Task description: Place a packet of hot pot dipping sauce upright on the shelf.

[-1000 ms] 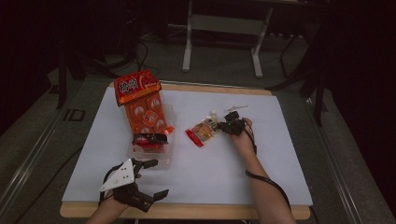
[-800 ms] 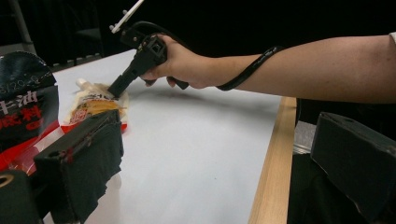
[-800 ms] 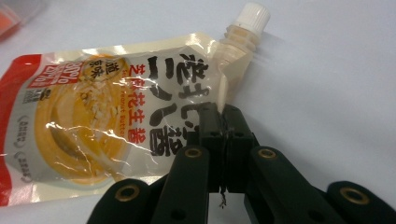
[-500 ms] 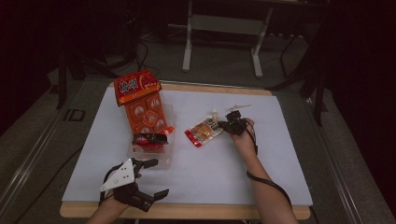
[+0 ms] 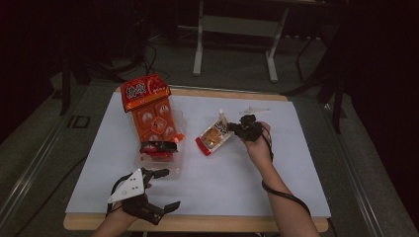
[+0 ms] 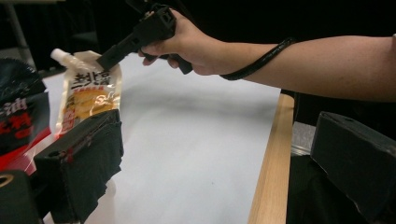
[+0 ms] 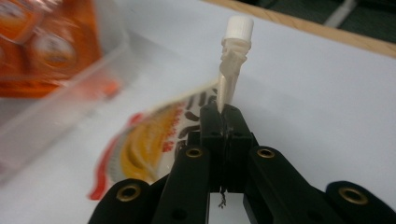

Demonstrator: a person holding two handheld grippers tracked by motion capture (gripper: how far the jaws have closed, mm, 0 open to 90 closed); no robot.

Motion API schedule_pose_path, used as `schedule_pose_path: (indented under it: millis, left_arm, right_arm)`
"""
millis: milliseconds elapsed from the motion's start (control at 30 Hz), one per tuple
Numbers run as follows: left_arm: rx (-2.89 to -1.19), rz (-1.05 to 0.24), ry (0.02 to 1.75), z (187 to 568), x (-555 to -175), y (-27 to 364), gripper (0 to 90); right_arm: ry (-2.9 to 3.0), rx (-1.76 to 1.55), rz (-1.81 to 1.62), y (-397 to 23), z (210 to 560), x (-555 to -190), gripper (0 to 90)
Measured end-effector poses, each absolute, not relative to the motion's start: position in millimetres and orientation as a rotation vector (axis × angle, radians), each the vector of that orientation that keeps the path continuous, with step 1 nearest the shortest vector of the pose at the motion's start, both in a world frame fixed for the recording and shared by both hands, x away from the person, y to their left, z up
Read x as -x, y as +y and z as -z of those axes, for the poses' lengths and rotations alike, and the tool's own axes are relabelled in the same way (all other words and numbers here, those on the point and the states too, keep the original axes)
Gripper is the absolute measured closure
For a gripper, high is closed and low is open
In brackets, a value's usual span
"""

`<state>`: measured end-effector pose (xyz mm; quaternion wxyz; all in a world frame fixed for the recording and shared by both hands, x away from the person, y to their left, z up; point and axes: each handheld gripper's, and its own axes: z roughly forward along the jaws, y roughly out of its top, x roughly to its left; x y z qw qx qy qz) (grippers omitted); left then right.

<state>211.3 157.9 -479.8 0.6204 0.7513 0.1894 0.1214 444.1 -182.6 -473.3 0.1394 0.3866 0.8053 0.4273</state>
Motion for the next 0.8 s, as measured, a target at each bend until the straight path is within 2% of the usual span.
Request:
schedule_pose_path:
  millis: [500, 800]
  left_arm:
    - [-1.701, -0.298, 0.385, 481.8, -212.2, 155.2, 4.0]
    - [-1.664, -0.289, 0.382, 481.2, -211.9, 154.1, 4.9]
  right_arm:
    - [2.357, -0.932, -1.393, -157.3, 436.3, -414.2, 89.7]
    - [2.35, -0.874, -1.404, -164.3, 424.5, -398.0, 89.6]
